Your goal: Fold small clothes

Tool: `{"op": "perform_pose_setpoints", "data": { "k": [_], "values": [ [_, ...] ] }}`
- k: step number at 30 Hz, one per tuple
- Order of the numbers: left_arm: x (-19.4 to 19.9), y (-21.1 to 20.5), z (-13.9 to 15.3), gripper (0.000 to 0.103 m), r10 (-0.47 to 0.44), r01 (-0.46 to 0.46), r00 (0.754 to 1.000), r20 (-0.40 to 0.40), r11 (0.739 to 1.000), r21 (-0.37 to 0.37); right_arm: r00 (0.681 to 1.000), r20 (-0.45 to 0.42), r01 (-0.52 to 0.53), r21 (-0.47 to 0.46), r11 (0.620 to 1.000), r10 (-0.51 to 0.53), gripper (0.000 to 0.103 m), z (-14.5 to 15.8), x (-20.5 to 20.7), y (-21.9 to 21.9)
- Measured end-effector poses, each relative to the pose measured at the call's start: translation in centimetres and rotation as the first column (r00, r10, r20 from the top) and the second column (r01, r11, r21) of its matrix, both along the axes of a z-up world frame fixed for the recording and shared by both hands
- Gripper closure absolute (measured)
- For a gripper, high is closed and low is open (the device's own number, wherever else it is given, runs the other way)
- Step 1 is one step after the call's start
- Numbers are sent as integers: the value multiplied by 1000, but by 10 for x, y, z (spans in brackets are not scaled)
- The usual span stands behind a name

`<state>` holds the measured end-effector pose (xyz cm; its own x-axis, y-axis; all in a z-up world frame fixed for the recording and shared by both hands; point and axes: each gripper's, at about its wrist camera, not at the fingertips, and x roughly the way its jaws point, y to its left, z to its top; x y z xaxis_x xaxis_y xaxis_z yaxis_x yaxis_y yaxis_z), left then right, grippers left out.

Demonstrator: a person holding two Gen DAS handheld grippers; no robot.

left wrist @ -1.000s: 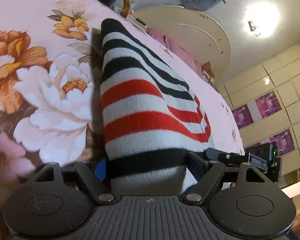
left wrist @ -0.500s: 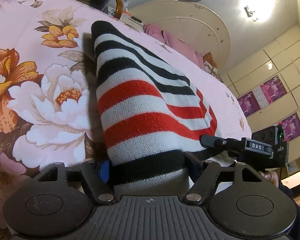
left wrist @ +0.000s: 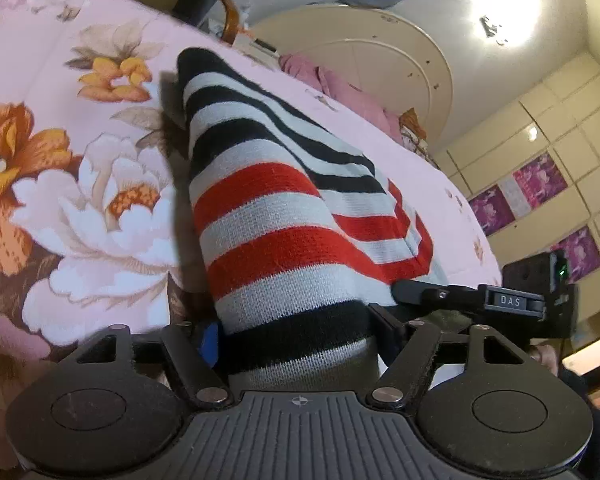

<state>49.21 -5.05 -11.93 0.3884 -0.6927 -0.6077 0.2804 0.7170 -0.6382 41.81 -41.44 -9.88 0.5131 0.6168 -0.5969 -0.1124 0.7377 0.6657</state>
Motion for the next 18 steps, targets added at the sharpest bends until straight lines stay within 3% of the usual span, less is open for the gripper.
{"op": "perform_pose_setpoints", "data": {
  "k": [4,11,18],
  "values": [
    [-4,-4,3,43,-9,8,999,51,1000,24,998,51,-30,-59,998,33,67,8,-10,1],
    [-12,17,22,49,-3,4,995,95,1000,-8,993,118,-11,-126,992,26,69,32,-21,15],
    [-37,89,66,49,28,-29,985,169,1000,6,975,194,-78,-166,983,111,69,73,-35,67]
  ]
}}
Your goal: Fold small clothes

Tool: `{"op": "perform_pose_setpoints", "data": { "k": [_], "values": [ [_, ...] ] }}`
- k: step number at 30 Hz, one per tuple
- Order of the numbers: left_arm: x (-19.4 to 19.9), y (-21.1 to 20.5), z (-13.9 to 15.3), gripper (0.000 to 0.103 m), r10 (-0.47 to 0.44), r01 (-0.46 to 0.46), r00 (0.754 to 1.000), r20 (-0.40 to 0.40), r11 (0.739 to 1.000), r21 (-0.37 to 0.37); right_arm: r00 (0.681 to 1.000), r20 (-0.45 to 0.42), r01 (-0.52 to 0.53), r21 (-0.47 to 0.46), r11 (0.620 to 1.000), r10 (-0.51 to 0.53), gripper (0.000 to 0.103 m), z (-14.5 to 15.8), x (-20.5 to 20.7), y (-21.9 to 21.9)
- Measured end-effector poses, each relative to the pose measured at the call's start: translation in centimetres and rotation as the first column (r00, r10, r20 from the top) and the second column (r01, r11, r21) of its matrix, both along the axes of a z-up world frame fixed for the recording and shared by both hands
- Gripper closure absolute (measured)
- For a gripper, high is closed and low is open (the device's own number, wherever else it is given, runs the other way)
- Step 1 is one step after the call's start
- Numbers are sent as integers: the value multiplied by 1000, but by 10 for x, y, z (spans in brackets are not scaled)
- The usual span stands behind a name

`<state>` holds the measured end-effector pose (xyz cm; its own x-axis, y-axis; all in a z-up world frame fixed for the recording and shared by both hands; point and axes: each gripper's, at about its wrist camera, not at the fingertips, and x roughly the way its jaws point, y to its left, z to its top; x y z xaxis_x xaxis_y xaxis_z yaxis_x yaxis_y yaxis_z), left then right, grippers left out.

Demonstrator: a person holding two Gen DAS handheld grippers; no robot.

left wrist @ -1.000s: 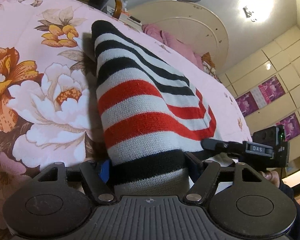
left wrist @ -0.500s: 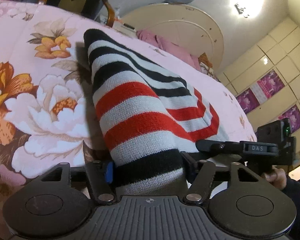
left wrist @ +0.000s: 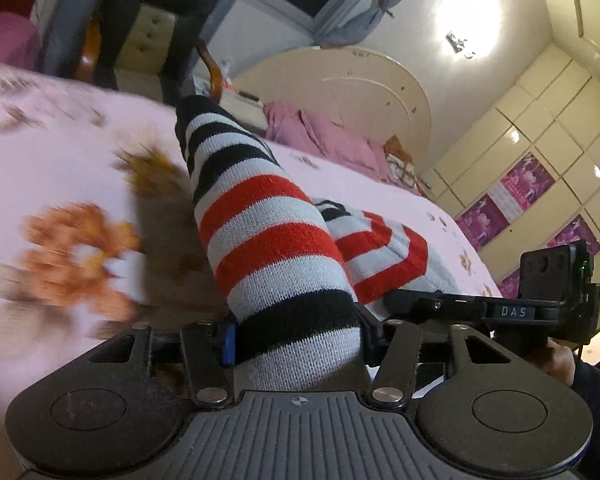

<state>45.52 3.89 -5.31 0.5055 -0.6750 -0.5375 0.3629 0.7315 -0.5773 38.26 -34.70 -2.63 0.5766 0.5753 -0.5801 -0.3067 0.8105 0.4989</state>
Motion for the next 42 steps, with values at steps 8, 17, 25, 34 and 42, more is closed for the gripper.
{"op": "perform_pose_setpoints", "data": {
  "k": [8,17,25,34,42],
  "values": [
    [-51,137,16,49,72,-73,997,28,997,28,995,61,-79,11,997,79,69,29,-19,91],
    [-109,266,-34,49,218,-216,974,-57,975,46,984,-29,-173,49,984,174,69,-13,-18,185],
    [-123,284,-68,42,269,-267,960,-82,963,34,986,-142,-68,133,989,87,63,-56,-20,163],
    [-143,279,-7,40,263,-280,955,137,952,126,989,-125,94,172,981,-73,51,-24,-10,98],
    [-113,219,-13,40,100,-142,983,152,943,301,993,-76,94,57,994,-89,93,-33,26,116]
  ]
}}
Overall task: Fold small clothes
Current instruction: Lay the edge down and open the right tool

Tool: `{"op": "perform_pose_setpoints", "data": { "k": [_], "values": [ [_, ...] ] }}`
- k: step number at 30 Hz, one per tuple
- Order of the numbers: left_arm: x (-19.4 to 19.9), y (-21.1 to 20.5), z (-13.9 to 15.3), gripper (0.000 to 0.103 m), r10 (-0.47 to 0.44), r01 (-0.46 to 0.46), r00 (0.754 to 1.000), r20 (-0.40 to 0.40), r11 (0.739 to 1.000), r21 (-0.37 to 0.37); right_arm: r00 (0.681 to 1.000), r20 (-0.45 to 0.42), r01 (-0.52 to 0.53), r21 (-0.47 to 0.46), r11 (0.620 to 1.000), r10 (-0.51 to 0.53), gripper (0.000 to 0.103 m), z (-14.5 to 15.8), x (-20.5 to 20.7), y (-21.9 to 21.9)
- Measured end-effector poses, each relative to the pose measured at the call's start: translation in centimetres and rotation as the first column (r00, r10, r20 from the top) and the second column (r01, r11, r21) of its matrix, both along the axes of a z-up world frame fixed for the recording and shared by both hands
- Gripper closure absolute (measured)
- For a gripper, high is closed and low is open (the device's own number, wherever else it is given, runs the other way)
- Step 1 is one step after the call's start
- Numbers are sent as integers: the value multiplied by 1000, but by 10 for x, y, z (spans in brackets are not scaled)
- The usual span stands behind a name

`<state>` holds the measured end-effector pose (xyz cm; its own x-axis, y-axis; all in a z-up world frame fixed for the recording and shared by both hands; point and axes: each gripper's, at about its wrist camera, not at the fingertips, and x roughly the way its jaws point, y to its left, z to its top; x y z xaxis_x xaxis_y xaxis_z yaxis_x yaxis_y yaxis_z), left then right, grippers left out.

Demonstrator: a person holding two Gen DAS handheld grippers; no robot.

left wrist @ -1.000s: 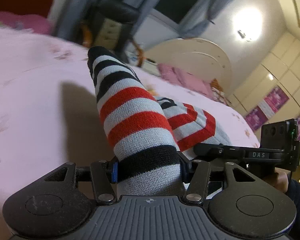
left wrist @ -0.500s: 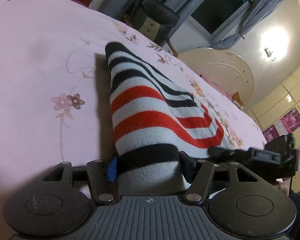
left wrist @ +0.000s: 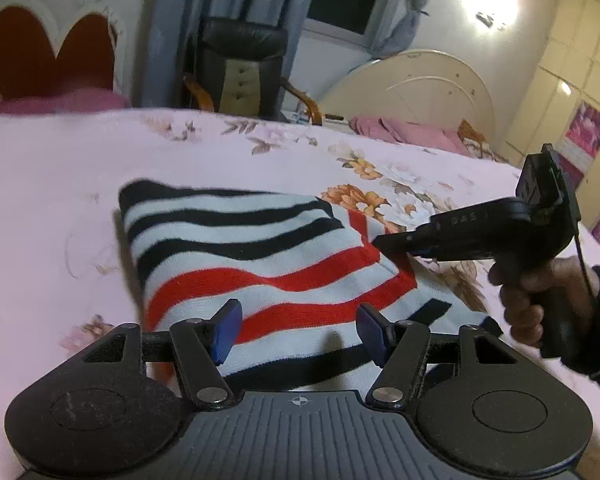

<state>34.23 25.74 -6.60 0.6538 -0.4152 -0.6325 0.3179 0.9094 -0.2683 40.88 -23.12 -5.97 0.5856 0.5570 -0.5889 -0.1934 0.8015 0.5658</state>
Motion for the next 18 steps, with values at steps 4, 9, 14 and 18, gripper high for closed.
{"op": "perform_pose_setpoints", "data": {
  "k": [4,9,14,18],
  "values": [
    [0,-5,-3,40,14,-14,1000,14,1000,-3,1000,11,-24,-72,997,25,87,5,1,5],
    [-39,14,11,40,57,-52,997,55,995,-89,993,82,-74,-85,994,81,75,25,-47,-52],
    [-82,12,15,40,41,-35,996,74,997,-75,974,136,-161,-157,974,183,79,28,-118,-90],
    [-97,-3,7,40,24,-30,995,96,998,60,954,155,-205,-286,936,257,81,26,-141,-66]
  ]
}}
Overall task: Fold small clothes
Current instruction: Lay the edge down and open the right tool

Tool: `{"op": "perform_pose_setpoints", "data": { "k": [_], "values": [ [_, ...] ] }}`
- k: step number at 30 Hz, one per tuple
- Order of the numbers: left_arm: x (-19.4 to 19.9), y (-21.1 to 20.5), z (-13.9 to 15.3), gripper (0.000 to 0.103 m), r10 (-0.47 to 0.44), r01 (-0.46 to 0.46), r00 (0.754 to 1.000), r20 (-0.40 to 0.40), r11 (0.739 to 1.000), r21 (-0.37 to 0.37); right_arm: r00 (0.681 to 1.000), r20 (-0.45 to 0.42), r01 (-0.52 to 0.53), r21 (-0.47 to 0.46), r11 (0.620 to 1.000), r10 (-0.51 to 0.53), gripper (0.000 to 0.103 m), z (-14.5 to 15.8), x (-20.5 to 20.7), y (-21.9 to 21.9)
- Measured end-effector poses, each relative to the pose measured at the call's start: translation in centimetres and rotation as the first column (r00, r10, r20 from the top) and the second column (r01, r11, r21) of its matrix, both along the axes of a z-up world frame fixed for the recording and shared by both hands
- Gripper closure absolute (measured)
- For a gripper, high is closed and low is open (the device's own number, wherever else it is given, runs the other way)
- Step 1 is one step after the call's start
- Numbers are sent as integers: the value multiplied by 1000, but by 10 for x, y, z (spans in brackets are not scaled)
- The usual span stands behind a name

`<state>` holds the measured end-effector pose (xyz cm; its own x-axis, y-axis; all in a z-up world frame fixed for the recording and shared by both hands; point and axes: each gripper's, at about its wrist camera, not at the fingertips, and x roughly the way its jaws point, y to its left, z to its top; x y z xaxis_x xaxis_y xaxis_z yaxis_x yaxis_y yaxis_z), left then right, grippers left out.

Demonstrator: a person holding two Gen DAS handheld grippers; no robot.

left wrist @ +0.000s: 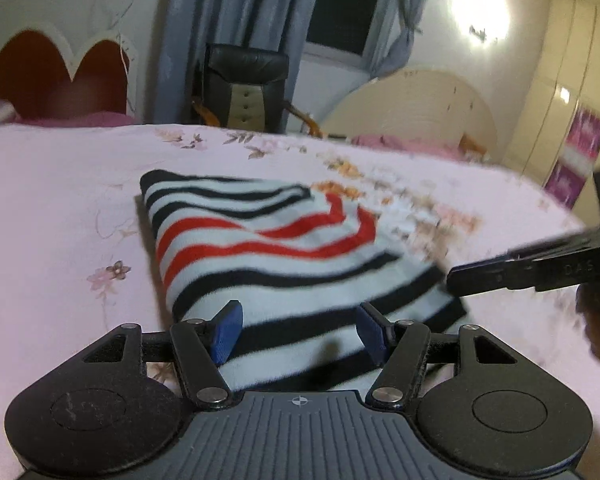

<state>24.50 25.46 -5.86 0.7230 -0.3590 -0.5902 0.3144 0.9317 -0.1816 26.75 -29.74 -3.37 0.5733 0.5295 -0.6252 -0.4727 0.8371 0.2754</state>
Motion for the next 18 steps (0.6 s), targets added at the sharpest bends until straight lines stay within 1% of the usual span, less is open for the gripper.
{"op": "perform_pose_setpoints", "data": {
  "k": [1,3,4,5,7,11,12,13,14,15,16,17,18],
  "values": [
    [-2,-2,-1,40,-3,3,1000,7,1000,24,1000,3,-6,-42,999,7,82,-5,0,6],
    [-4,-7,-1,40,-9,8,1000,13,998,68,1000,19,14,-117,993,-11,93,-16,5,12],
    [-6,-9,0,40,-15,13,1000,16,996,89,999,21,32,-163,986,-29,103,-22,8,13],
    [-7,-10,-1,40,-16,14,1000,16,995,98,999,19,49,-183,982,-46,103,-26,11,13],
    [-10,-10,-2,40,-14,13,1000,10,995,101,998,16,64,-186,981,-62,103,-32,12,10],
    [-18,-5,-12,40,4,-5,1000,7,996,85,995,30,96,-225,970,-92,103,-41,11,8],
    [-21,-5,-15,40,10,-11,1000,8,996,94,993,36,117,-244,963,-111,103,-44,11,5],
    [-24,-5,-17,40,17,-17,1000,8,995,101,986,50,169,-304,937,-162,98,-49,14,1],
    [-26,-4,-18,40,22,-23,1000,11,995,101,978,34,204,-334,920,-205,101,-57,19,-6],
    [-28,-4,-19,40,27,-28,1000,15,995,98,972,-6,223,-285,932,-234,102,-64,24,-21],
    [-29,-4,-18,40,35,-36,999,17,994,98,965,-44,244,-213,946,-259,101,-64,25,-34],
    [-31,-4,-17,40,45,-47,999,19,994,101,960,-63,257,-178,950,-272,92,-61,23,-40],
    [-34,-5,-14,40,62,-64,998,24,993,100,959,-49,268,-161,950,-279,83,-56,19,-43]
  ]
}}
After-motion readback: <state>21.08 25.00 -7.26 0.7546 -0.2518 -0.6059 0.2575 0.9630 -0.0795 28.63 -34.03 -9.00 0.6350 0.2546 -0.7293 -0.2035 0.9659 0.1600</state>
